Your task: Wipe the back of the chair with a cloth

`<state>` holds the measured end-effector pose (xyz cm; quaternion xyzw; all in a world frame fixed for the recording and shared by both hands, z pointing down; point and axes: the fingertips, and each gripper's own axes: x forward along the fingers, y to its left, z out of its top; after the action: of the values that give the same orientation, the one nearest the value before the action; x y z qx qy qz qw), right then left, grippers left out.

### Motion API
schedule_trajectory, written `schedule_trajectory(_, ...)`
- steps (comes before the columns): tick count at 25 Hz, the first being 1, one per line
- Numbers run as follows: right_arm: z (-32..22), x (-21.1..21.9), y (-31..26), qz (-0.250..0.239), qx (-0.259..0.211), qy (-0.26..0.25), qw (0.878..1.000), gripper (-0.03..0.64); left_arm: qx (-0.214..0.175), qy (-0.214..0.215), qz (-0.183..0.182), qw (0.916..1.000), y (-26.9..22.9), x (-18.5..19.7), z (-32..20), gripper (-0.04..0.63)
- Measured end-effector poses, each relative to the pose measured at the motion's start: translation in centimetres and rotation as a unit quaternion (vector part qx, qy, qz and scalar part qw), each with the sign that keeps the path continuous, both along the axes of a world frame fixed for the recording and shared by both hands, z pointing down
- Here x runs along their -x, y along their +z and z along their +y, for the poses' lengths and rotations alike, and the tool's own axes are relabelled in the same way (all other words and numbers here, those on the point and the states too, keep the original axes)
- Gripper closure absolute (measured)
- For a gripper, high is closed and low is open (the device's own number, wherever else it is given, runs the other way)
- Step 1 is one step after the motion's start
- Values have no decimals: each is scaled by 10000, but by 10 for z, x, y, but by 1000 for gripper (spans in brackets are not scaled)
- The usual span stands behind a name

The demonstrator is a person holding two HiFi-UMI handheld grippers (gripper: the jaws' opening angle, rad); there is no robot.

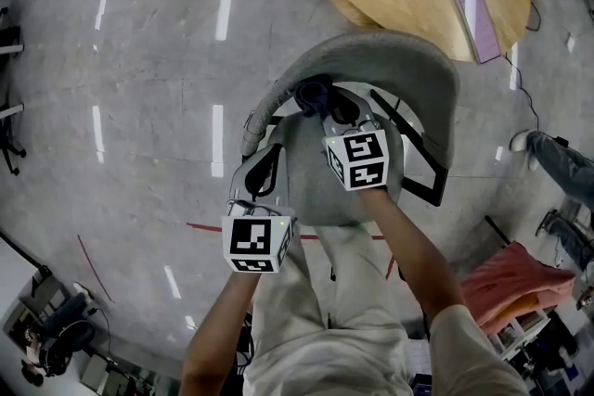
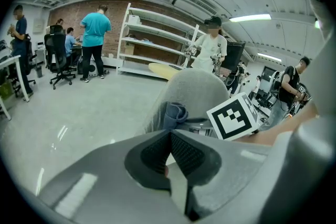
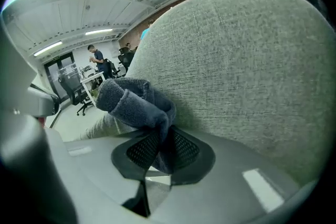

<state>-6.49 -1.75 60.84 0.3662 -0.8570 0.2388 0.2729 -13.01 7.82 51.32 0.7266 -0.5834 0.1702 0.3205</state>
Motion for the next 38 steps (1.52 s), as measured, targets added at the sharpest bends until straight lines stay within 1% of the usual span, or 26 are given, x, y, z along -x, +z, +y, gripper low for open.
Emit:
schedule_trajectory(10, -23, -47, -2, 74, 22, 693, 9976, 541, -15, 192, 11, 9998, -3, -22, -8, 595)
schedule_trajectory(17, -32, -81, -2, -62, 117, 1378, 9904, 541, -16, 430, -29, 9991, -3, -42, -16, 595)
schedule_trajectory(21, -33, -100, 1, -15, 115, 1754, 9844, 541, -129, 634, -61, 9979, -7, -54, -20, 595)
schedule_trajectory(28, -29, -141, 5, -50, 227, 2508, 9678, 541, -155, 971, -78, 9951, -14, -72, -15, 595)
schedule_trajectory(31, -27, -158, 4, -49, 266, 2749, 9611, 541, -145, 1083, -92, 9940, -15, -76, -14, 595)
schedule_trajectory(38, -16, -191, 2, -3, 389, 3344, 9416, 541, -214, 1171, -101, 9928, -21, -81, -18, 595)
